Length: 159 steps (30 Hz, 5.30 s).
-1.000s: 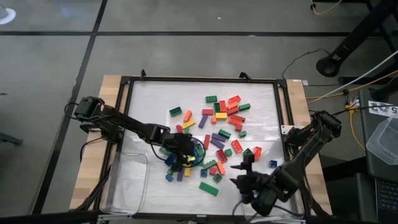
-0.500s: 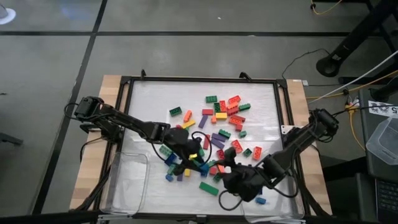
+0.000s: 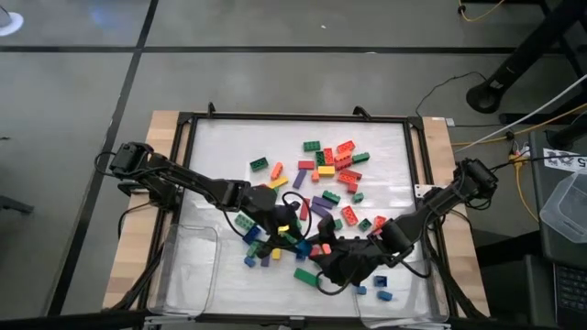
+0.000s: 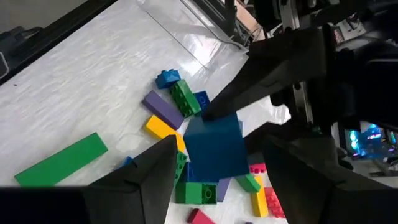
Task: Sort blocks by size
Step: Put the small blue block into the right transparent bin, then put the large green game piece into the left transparent bin
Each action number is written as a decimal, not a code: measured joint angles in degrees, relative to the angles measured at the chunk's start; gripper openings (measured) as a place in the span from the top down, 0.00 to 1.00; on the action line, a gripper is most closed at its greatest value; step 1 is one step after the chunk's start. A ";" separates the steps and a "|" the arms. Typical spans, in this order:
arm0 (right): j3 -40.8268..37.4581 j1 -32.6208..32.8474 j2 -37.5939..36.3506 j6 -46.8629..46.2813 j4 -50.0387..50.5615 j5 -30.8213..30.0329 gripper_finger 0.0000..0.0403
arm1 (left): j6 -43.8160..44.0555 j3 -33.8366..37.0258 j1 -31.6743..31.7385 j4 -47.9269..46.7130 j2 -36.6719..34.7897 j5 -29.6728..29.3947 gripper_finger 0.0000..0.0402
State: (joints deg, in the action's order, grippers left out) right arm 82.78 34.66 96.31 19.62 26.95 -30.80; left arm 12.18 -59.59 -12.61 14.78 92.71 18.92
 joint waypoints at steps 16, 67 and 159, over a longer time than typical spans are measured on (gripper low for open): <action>0.00 -0.31 0.00 2.46 -0.57 0.35 0.60 | 0.65 0.01 -0.02 3.89 -0.02 0.55 0.67; -1.66 18.60 -0.46 -90.33 30.08 24.13 0.60 | -5.11 0.01 3.09 -38.06 0.00 -17.22 0.44; 0.02 -17.57 2.01 -26.62 7.34 14.69 0.41 | 21.44 -9.11 -14.10 -71.59 -19.81 -13.19 0.67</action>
State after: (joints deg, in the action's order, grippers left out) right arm 82.80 17.09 98.32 -6.99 34.29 -16.10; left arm 33.62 -68.71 -26.71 -56.81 72.89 5.73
